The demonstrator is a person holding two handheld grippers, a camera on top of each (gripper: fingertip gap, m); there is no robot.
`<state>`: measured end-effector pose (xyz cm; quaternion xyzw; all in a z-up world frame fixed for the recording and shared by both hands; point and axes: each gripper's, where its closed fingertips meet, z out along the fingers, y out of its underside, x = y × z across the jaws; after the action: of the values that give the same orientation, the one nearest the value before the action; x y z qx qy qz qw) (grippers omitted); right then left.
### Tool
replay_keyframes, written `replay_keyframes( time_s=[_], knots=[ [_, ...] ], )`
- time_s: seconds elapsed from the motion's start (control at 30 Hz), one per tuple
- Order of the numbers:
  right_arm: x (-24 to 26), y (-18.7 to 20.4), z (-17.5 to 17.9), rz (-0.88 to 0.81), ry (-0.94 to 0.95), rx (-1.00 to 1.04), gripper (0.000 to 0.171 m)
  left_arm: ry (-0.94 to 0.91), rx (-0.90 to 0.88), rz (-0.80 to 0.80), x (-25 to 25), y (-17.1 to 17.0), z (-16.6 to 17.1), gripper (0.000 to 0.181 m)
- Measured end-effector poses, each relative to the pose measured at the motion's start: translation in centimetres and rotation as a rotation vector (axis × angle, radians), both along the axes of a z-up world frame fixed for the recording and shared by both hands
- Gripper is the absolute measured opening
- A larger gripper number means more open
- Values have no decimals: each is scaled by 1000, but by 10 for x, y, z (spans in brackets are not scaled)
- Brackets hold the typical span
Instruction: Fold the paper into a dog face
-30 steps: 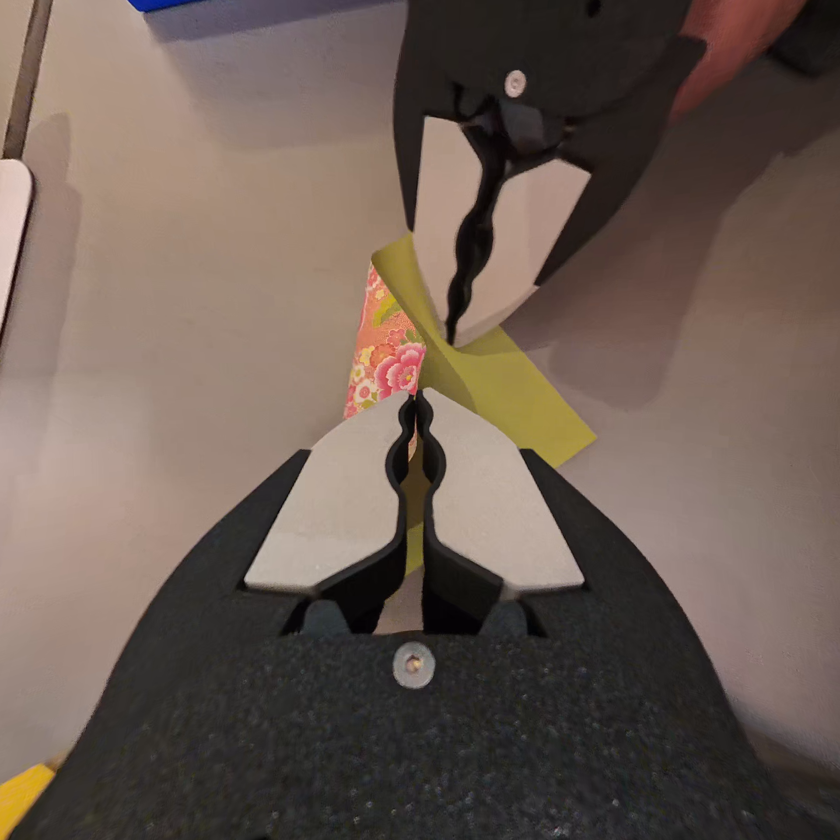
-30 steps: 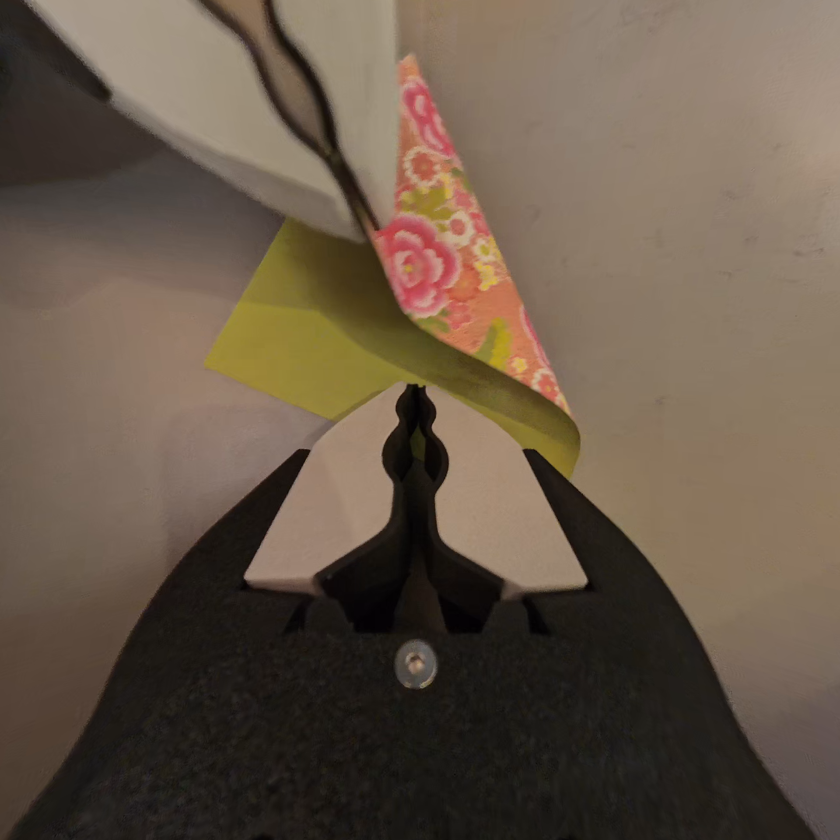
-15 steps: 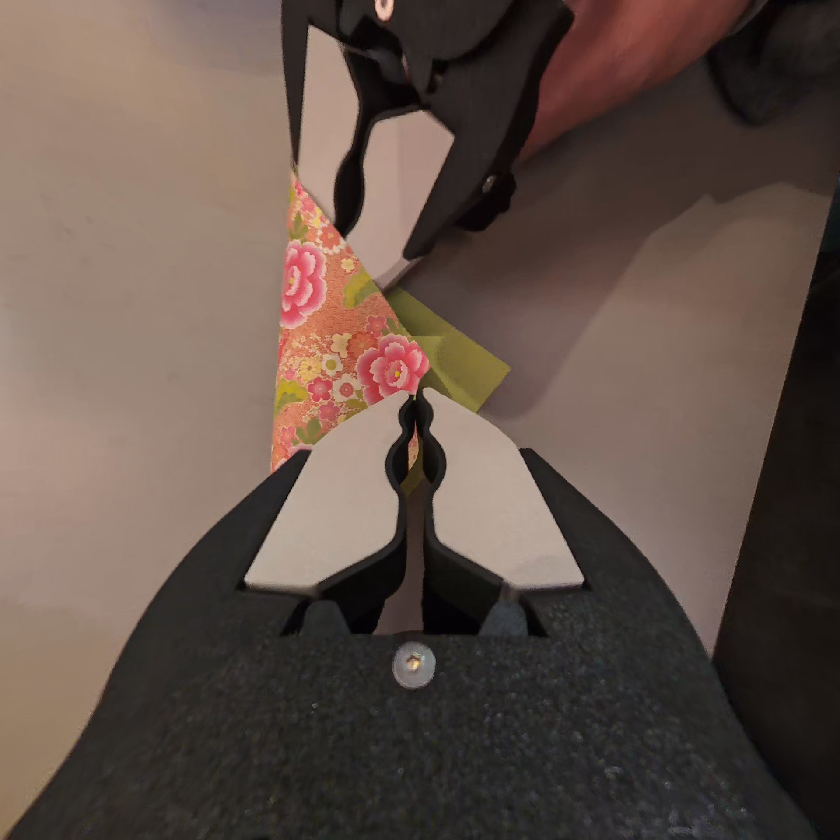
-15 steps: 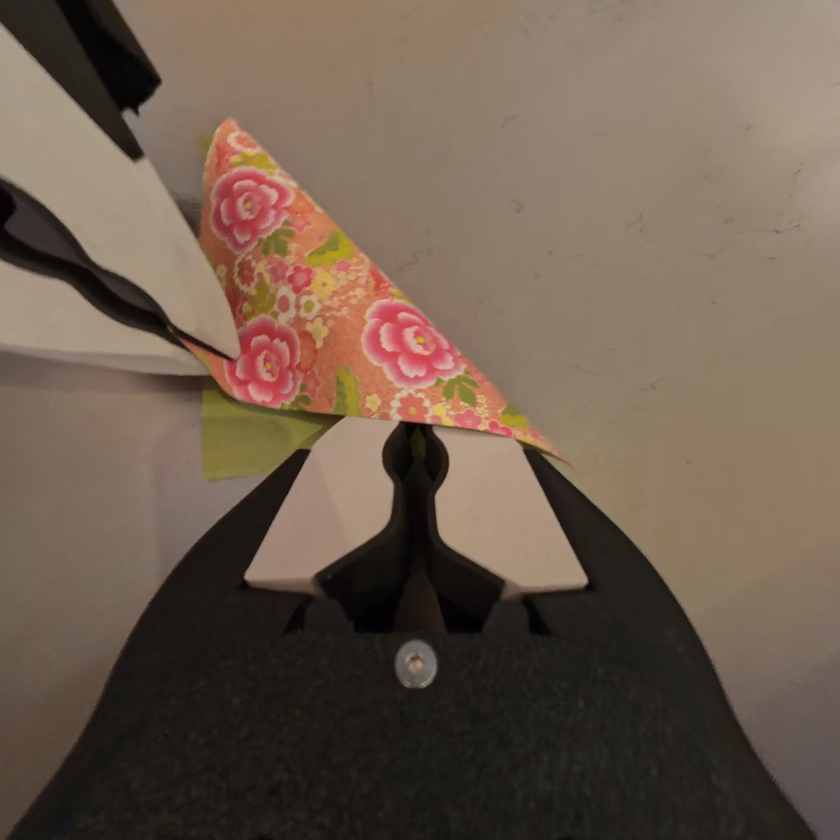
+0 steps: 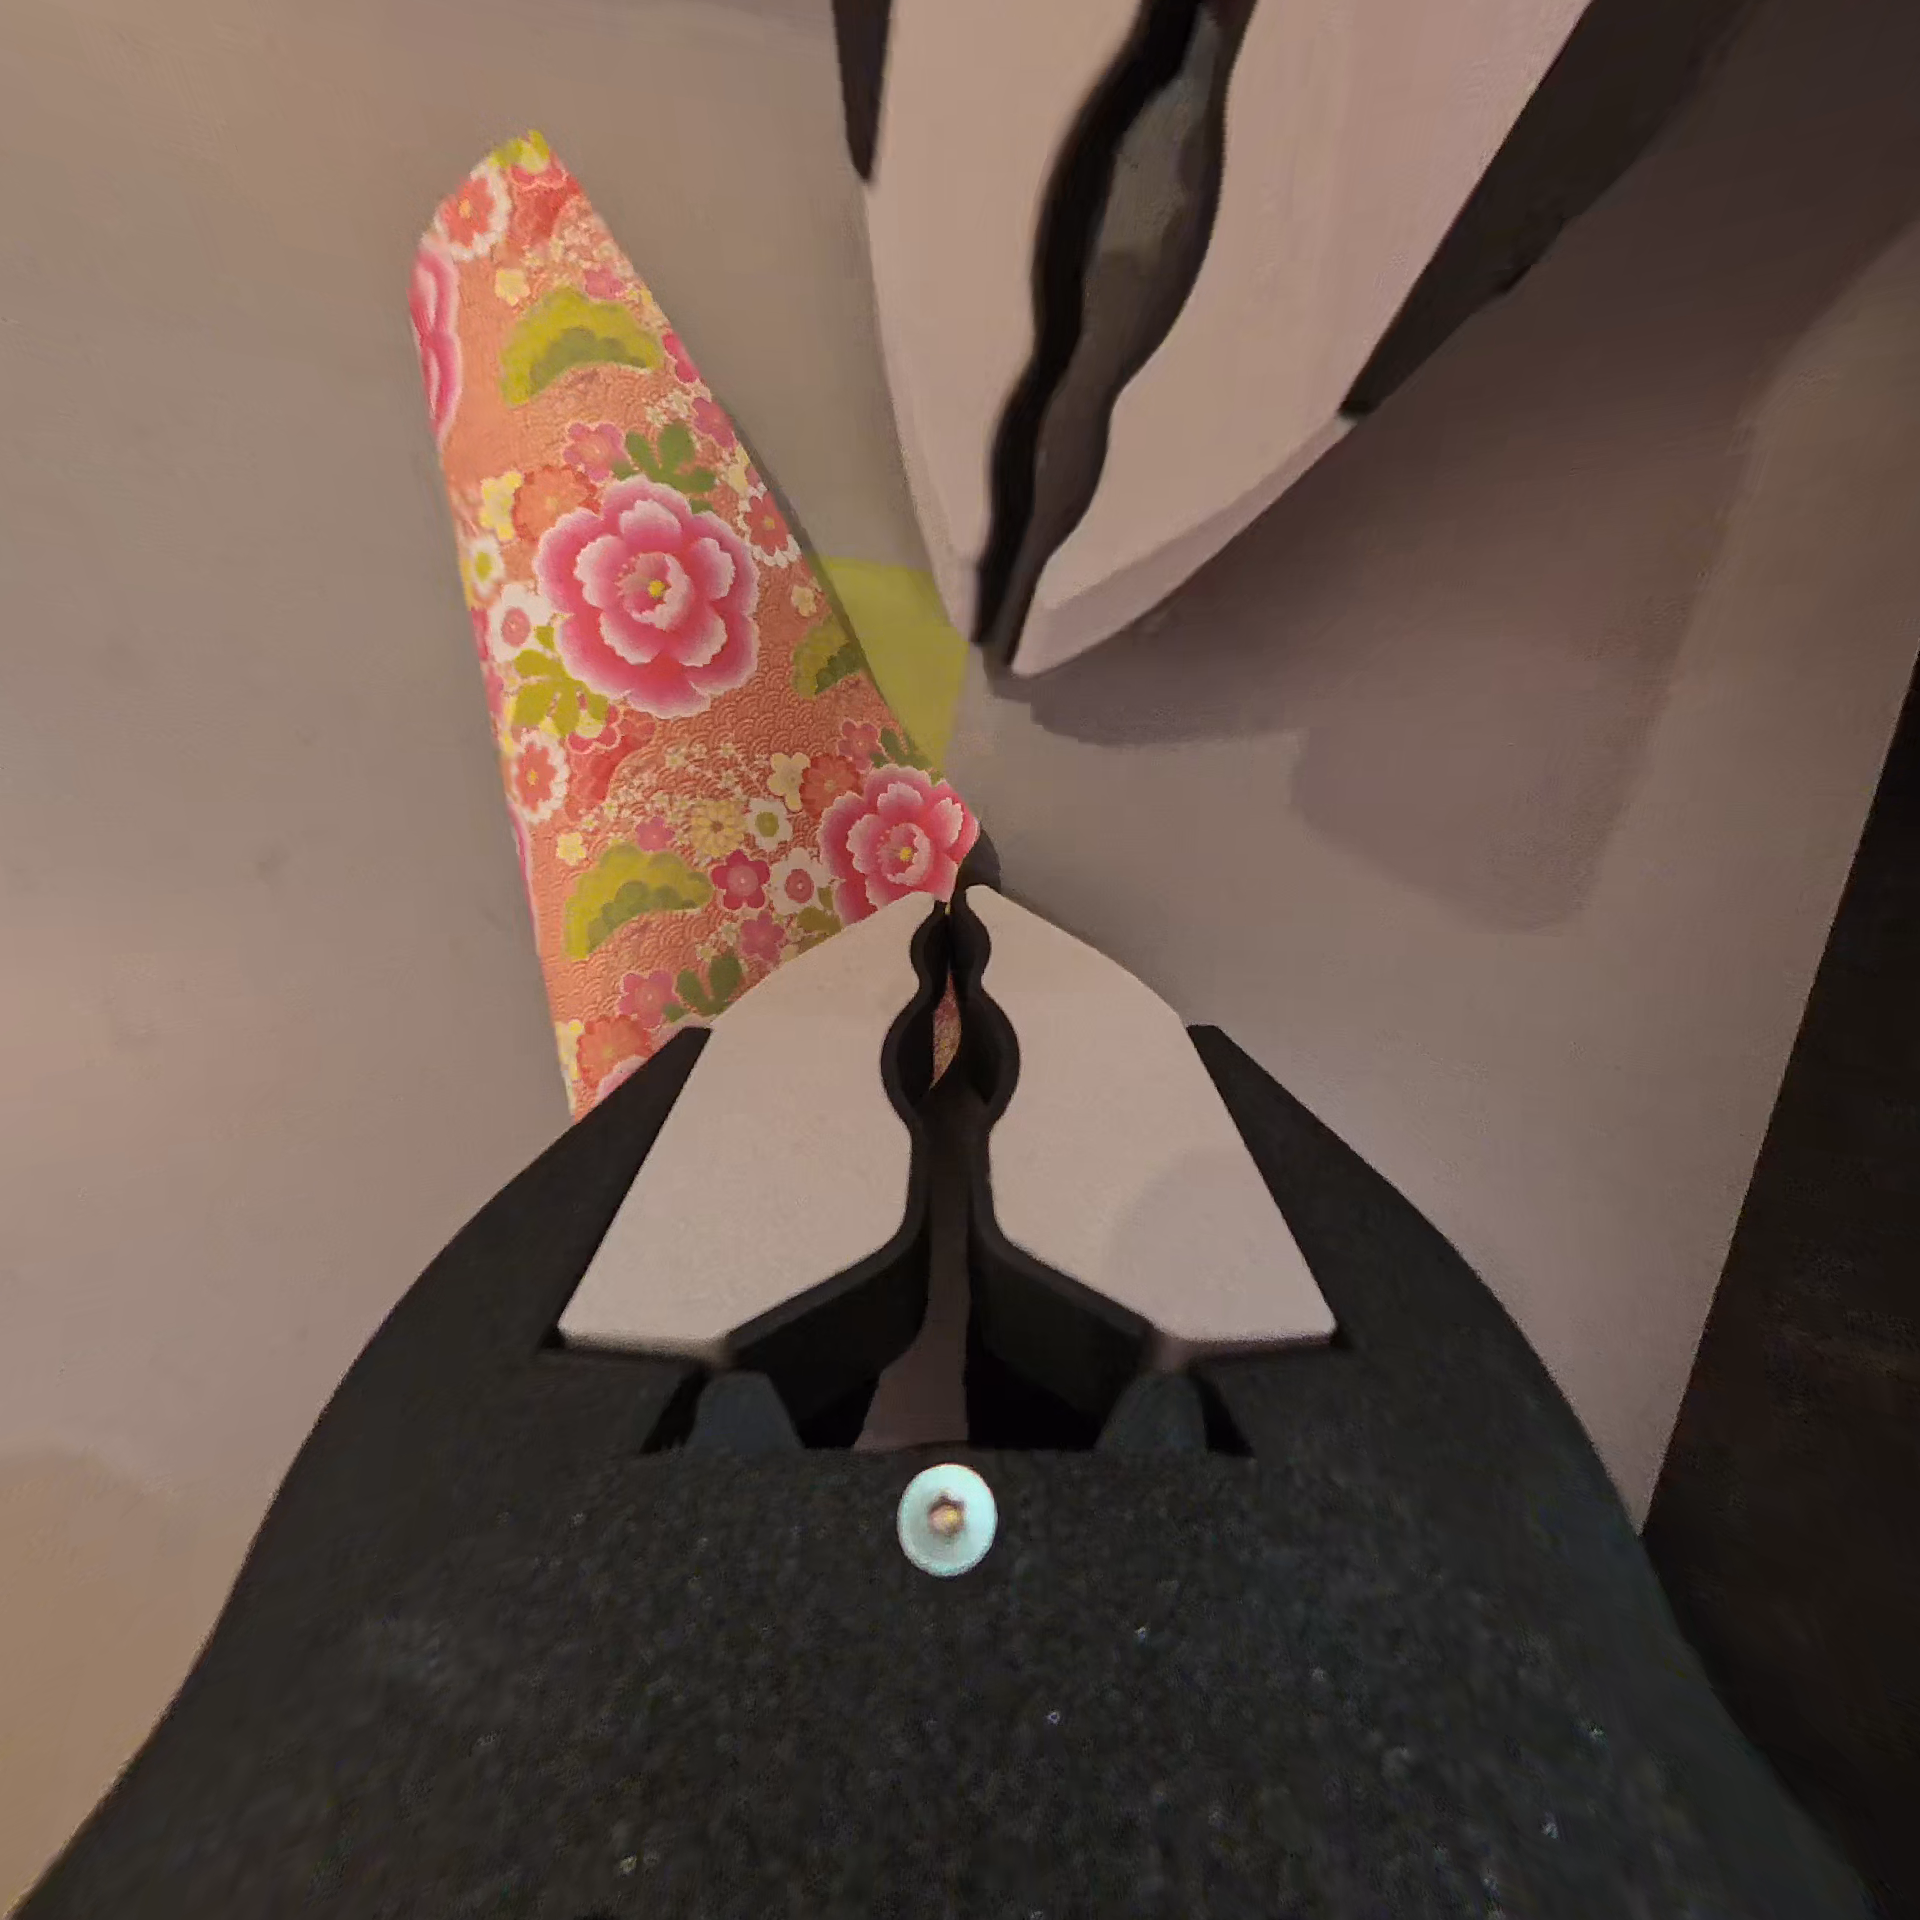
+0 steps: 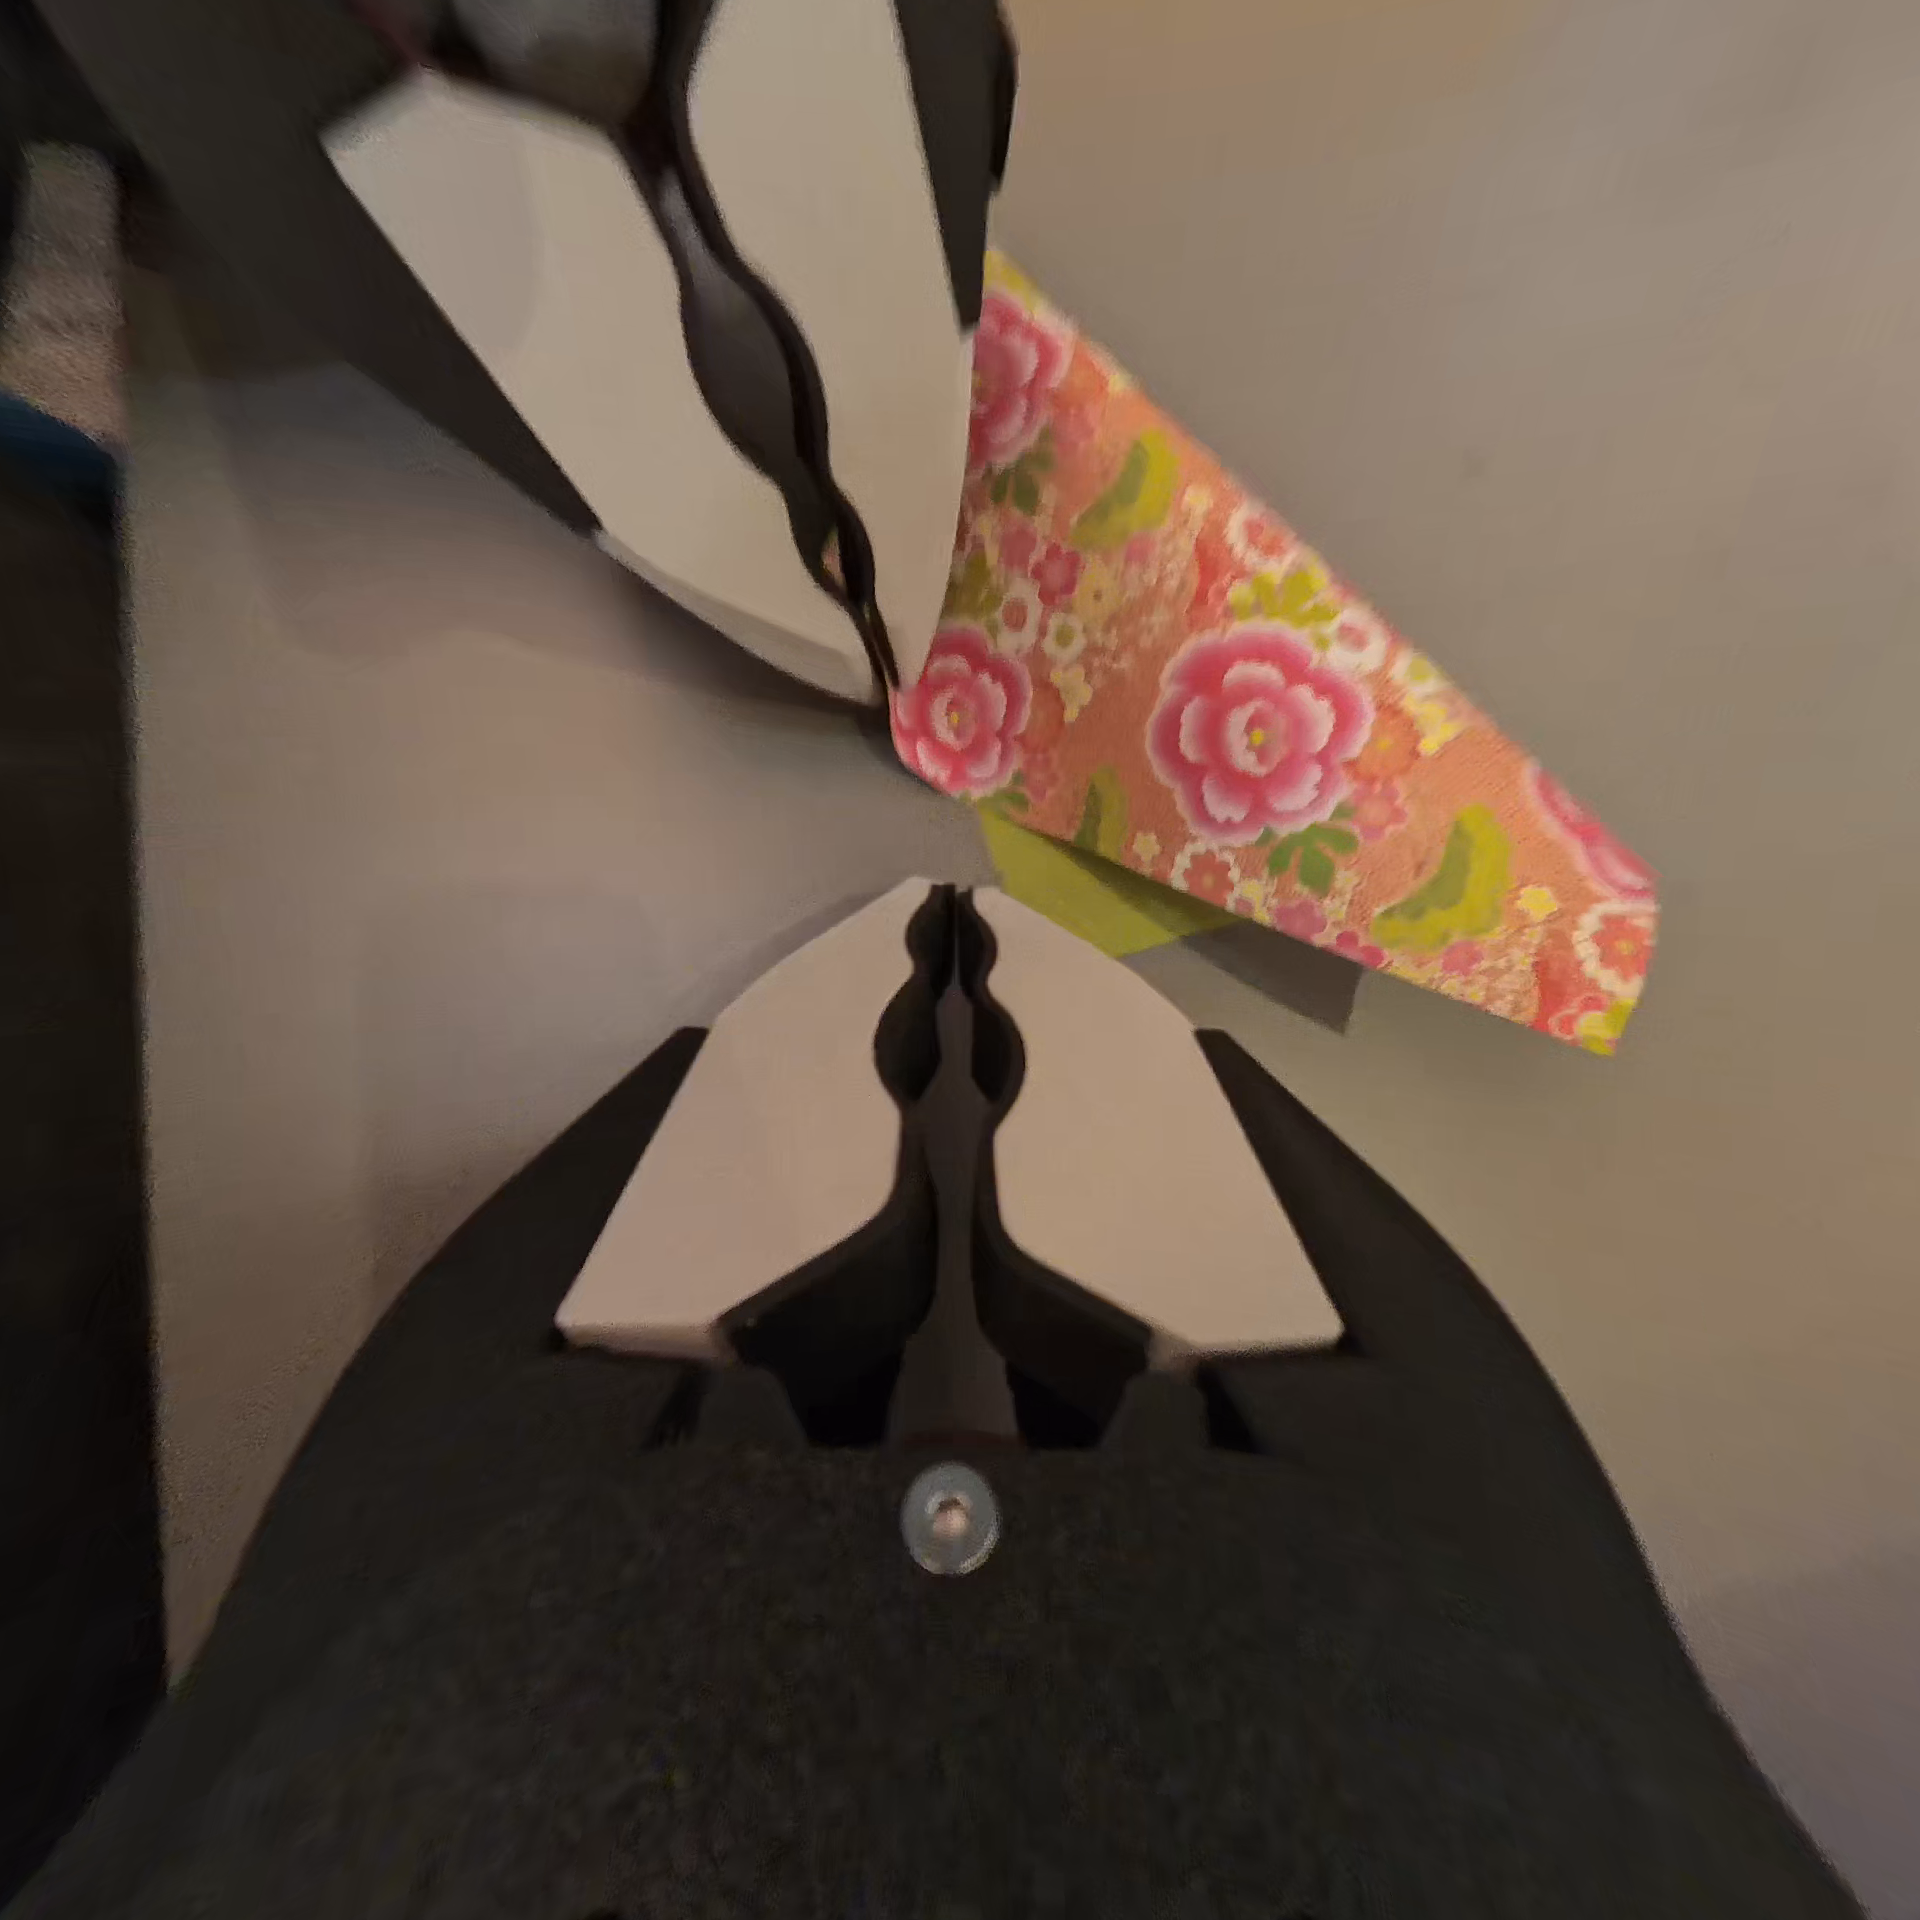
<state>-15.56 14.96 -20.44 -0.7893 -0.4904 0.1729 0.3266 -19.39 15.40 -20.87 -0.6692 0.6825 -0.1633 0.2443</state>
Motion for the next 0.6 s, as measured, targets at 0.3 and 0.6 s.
replay_keyframes(
  time_s=[0.3,0.6],
  knots=[
    [-12,-4,-5,-6,-24,-78,0,-49,-65,31,9,15,17,0],
    [20,-4,86,16,278,-44,9,-276,-261,-88,-12,11,152,0]
  ],
)
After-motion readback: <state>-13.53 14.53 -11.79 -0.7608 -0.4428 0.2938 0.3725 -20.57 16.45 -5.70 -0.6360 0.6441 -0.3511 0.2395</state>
